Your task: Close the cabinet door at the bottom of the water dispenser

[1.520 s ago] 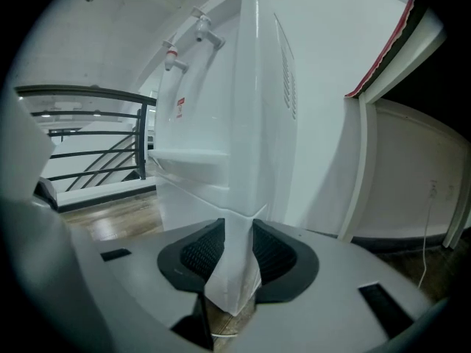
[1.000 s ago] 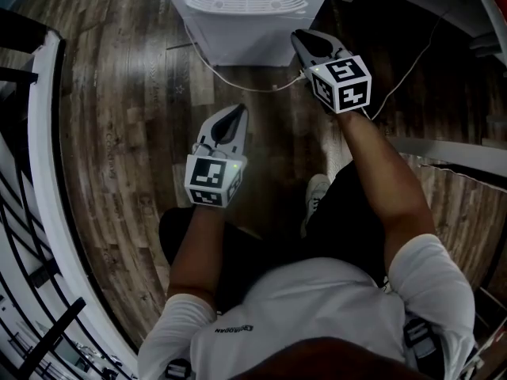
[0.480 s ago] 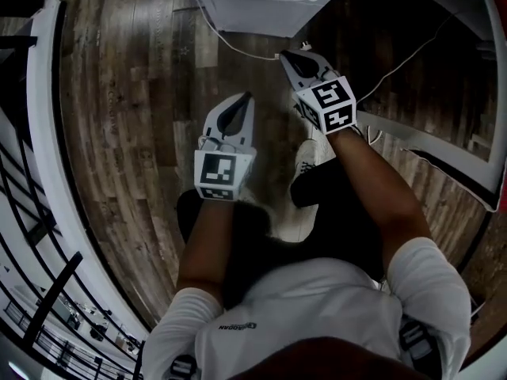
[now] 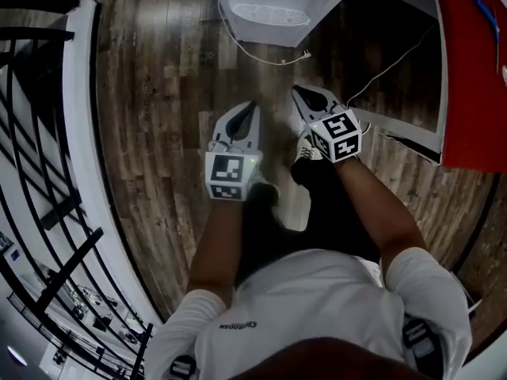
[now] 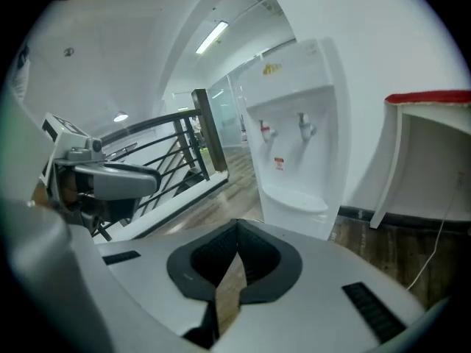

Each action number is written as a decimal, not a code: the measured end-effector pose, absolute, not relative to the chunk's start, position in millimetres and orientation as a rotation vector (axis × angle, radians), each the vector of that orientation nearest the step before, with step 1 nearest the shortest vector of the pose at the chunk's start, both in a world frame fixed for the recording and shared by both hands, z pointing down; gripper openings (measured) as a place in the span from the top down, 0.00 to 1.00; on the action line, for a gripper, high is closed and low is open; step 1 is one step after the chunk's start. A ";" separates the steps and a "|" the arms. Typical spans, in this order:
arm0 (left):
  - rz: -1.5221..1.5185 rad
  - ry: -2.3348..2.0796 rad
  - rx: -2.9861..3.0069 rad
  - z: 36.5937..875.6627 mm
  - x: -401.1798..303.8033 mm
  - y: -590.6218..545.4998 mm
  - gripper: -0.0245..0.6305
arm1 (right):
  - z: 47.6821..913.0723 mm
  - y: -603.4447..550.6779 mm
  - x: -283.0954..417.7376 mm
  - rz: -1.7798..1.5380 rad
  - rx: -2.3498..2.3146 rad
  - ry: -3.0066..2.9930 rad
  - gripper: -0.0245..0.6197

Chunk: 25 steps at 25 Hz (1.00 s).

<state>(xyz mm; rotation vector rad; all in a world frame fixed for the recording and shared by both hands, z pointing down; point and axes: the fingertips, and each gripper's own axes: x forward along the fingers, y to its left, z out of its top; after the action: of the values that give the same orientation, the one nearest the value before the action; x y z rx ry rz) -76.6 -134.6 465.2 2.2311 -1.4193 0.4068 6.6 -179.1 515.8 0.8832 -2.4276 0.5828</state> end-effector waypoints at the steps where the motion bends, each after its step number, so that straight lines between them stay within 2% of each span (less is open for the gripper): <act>1: 0.402 -1.415 2.227 444.3 -77.4 -131.6 0.97 | 492.7 -176.6 8.2 0.581 0.888 -2.434 0.93; 12: 0.380 -1.376 2.214 266.5 -92.8 -93.0 0.97 | 281.4 -124.9 -8.5 0.551 0.850 -2.535 0.93; 25: 0.319 -1.359 2.346 142.0 -110.1 -27.1 0.97 | 149.3 -45.2 -18.1 0.518 0.867 -2.614 0.93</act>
<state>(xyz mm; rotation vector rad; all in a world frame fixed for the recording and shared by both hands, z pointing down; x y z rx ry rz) -110.1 -27.1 142.0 2.3458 -1.3591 0.3186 -18.1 -45.2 149.3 0.8674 -2.6139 0.5180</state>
